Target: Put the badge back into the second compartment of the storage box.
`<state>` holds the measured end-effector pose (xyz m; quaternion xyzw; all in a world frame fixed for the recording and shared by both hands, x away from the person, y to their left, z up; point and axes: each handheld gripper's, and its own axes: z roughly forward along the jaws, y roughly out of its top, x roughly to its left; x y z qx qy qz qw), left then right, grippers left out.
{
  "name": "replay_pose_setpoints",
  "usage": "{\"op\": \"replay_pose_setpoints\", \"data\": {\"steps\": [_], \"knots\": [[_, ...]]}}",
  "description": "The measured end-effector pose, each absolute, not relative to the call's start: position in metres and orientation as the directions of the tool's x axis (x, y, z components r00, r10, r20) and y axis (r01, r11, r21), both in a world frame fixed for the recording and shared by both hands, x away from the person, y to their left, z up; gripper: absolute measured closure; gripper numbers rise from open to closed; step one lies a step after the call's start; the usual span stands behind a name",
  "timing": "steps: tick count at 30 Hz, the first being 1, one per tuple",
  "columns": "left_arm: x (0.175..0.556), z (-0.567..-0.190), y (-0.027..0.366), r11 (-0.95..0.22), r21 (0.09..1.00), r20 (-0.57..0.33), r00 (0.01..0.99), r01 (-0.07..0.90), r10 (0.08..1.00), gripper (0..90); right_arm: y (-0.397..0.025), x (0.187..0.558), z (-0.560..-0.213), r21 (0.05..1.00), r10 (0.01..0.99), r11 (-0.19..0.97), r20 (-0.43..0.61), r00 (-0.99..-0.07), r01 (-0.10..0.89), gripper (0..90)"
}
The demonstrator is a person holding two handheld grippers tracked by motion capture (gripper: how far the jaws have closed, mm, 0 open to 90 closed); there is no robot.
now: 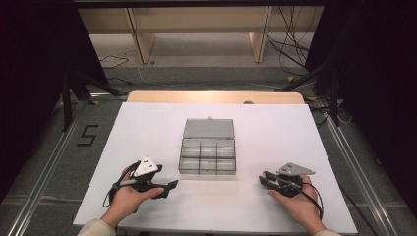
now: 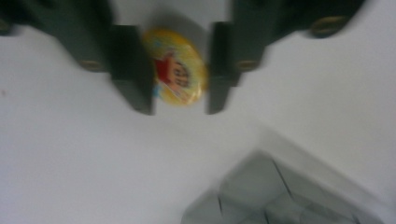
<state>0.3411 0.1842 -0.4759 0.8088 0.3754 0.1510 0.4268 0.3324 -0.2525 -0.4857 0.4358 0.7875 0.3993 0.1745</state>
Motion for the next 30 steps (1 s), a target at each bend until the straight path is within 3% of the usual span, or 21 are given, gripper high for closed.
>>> {"op": "replay_pose_setpoints", "data": {"steps": [2, 5, 8, 16, 23, 30], "knots": [[0.341, -0.476, 0.184, -0.354, 0.803, -0.076, 0.673, 0.479, 0.736, 18.2, -0.249, 0.332, -0.486, 0.766, 0.817, 0.365, 0.009, -0.577, 0.529, 66.6], [0.341, -0.475, 0.184, -0.352, 0.806, -0.077, 0.674, 0.475, 0.735, 18.3, -0.248, 0.332, -0.487, 0.770, 0.814, 0.377, -0.011, -0.581, 0.514, 68.4], [0.341, -0.475, 0.184, -0.350, 0.810, -0.074, 0.674, 0.471, 0.735, 18.5, -0.248, 0.332, -0.484, 0.785, 0.816, 0.378, -0.031, -0.578, 0.491, 75.6], [0.341, -0.475, 0.184, -0.347, 0.812, -0.076, 0.675, 0.470, 0.734, 19.2, -0.255, 0.336, -0.476, 0.804, 0.849, 0.375, -0.098, -0.519, 0.462, 83.8], [0.341, -0.475, 0.184, -0.348, 0.814, -0.073, 0.676, 0.465, 0.734, 19.4, -0.270, 0.339, -0.472, 0.805, 0.899, 0.302, -0.063, -0.433, 0.511, 86.8], [0.341, -0.475, 0.185, -0.343, 0.814, -0.077, 0.672, 0.469, 0.736, 19.6, -0.271, 0.339, -0.470, 0.810, 0.906, 0.268, -0.028, -0.422, 0.522, 87.0]]}}
